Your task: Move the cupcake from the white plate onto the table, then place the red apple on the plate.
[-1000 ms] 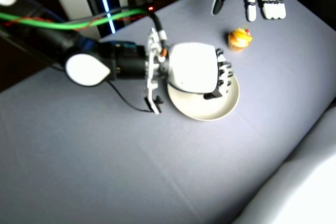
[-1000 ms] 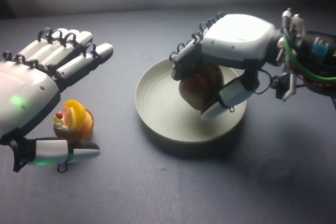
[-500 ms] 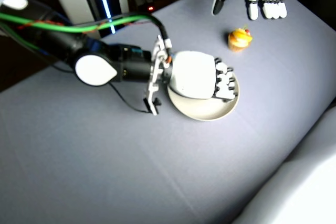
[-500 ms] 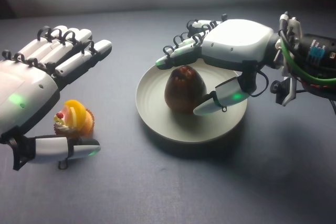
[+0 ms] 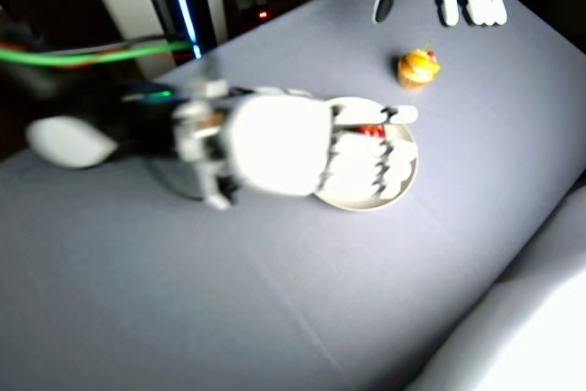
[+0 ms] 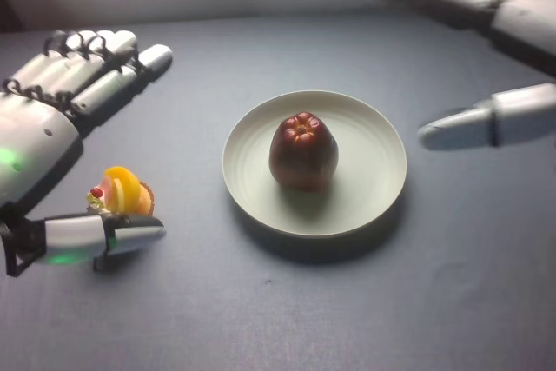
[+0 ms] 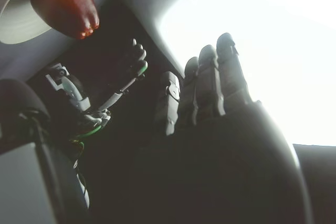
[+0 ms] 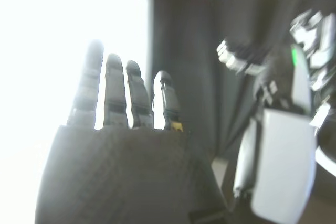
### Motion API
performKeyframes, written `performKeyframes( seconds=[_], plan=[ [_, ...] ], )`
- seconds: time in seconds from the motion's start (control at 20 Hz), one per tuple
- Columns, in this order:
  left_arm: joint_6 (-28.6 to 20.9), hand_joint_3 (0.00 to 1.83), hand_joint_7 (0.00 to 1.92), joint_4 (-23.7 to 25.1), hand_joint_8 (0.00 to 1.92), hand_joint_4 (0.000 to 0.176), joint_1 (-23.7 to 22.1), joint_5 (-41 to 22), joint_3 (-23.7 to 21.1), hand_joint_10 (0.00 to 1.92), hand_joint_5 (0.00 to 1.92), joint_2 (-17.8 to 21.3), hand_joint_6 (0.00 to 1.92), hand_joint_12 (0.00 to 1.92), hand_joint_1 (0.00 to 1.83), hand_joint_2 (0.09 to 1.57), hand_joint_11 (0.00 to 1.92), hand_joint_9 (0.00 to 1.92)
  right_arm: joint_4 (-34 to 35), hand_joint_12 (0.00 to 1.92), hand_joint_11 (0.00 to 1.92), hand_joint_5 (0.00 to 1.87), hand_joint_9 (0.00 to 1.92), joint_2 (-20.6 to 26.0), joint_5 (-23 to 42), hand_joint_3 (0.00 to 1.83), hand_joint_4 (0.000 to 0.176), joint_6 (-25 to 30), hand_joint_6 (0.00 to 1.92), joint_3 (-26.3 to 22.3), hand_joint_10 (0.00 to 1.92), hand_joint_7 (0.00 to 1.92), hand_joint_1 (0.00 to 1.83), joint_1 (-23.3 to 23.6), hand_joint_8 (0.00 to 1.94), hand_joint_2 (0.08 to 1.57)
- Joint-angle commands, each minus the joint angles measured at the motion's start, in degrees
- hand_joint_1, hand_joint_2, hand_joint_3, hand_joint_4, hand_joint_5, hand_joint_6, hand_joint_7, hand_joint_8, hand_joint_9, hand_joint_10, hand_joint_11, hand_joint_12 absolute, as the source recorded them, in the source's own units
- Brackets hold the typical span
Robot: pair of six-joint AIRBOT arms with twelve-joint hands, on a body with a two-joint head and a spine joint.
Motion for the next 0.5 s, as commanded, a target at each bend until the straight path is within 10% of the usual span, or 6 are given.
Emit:
performKeyframes(
  seconds=[0.0,0.2,0.25,0.3,0.35,0.45],
  plan=[
    [-0.5,0.0,0.0,0.5,0.0,0.166,0.0,-9.6,-0.2,0.0,0.04,0.7,0.0,0.03,0.8,0.84,0.02,0.0,3.1,0.0,0.0,0.0,0.0,1.4,13.7,0.0,0.176,-0.5,0.0,-1.6,0.0,0.0,0.65,-1.0,0.0,0.75],
    [-3.6,0.0,0.0,0.8,0.0,0.156,1.7,-15.2,-1.0,0.0,0.0,2.7,0.0,0.02,0.77,0.88,0.0,0.0,12.2,0.0,0.0,0.0,0.0,6.7,30.5,0.02,0.176,-5.7,0.0,-9.4,0.0,0.0,0.73,-11.6,0.0,0.9],
    [-4.9,0.0,0.03,1.0,0.01,0.159,2.3,-17.1,-1.0,0.01,0.0,2.9,0.0,0.04,0.75,0.85,0.04,0.04,14.2,0.03,0.06,0.0,0.03,7.1,35.4,0.02,0.133,-6.1,0.0,-10.4,0.01,0.03,0.74,-14.3,0.01,1.0],
    [-5.8,0.0,0.03,1.3,0.01,0.159,2.6,-19.1,-1.0,0.01,0.0,3.1,0.0,0.04,0.75,0.85,0.04,0.04,15.3,0.03,0.06,0.0,0.03,7.5,38.6,0.02,0.133,-6.6,0.0,-11.2,0.01,0.03,0.74,-16.0,0.01,1.0],
    [-6.8,0.02,0.0,2.0,0.0,0.042,2.7,-21.6,-1.0,0.0,0.02,3.1,0.0,0.0,0.67,1.13,0.0,0.0,15.9,0.16,0.35,0.06,0.36,8.2,42.0,0.0,0.07,-7.8,0.0,-12.6,0.03,0.33,0.77,-17.1,0.01,0.97],
    [-7.4,0.0,0.15,2.9,0.01,0.074,2.6,-25.4,-1.0,0.02,0.39,3.0,0.04,0.1,0.69,1.06,0.19,0.15,14.6,0.15,0.38,0.07,0.44,8.8,43.1,0.01,0.035,-9.4,0.0,-14.5,0.02,0.38,0.68,-17.0,0.01,1.09]
  ],
)
